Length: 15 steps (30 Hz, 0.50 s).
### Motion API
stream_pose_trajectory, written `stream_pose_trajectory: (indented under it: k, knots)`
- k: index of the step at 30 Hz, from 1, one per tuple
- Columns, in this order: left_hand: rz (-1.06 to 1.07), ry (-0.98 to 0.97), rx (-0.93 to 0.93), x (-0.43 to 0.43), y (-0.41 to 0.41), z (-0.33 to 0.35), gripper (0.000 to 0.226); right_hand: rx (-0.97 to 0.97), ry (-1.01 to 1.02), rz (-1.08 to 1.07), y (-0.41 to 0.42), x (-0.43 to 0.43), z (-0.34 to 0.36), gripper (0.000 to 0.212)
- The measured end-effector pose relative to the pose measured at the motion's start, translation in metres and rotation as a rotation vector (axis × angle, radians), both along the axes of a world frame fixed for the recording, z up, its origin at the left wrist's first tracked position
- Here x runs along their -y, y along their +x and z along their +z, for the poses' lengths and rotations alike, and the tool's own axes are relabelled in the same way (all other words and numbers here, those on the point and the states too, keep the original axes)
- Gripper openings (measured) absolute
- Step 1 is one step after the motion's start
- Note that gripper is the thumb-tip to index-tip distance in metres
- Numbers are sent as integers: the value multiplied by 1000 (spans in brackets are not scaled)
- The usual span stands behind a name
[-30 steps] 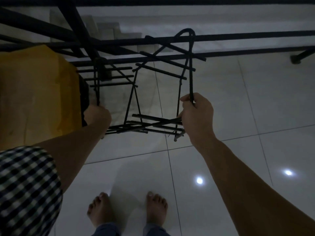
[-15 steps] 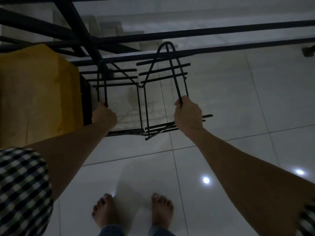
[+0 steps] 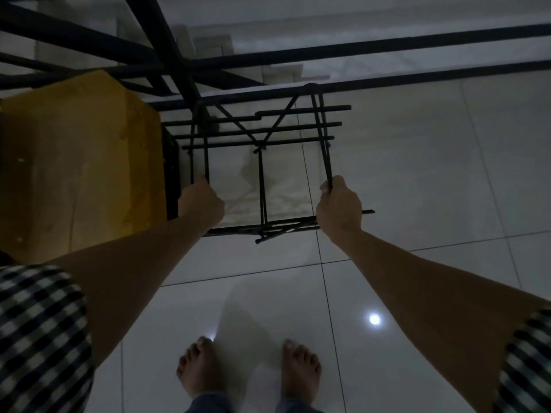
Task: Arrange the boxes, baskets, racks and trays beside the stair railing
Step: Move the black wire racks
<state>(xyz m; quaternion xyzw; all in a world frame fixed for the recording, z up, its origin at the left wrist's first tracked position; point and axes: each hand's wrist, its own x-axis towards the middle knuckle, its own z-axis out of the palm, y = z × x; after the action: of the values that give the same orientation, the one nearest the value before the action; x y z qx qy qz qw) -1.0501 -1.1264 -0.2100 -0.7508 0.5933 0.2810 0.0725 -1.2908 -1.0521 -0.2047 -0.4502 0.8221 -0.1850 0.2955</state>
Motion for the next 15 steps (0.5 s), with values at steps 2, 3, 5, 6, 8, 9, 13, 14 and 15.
stream_pose_trajectory:
  k: [2,3,5,6,8,9,13,14,15]
  knots:
    - [-1,4,7,-1,0,-1,54,-22,-6,-19,-4,-1,2,16]
    - [-5,1,14,-2,0,-2,56,-33,-14,-28,-8,-1,4,16]
    - [-7,-16,28,-4,0,-3,55,-57,-24,-41,-17,0,8,17]
    - [4,-21,30,-6,-1,-2,53,-70,-23,-43,-22,1,10,18]
    - [11,-21,34,-8,-2,-3,52,-88,-18,-44,-30,4,13,18]
    - [6,-18,42,-8,-2,-4,52,-98,-17,-45,-34,6,14,17]
    - [25,-8,46,-8,-5,0,56,-128,-7,-15,-35,14,9,14]
    - [32,-3,43,-9,-7,2,57,-117,-2,1,-33,15,6,12]
    - [38,1,43,-10,-8,4,59,-97,2,14,-29,16,3,12]
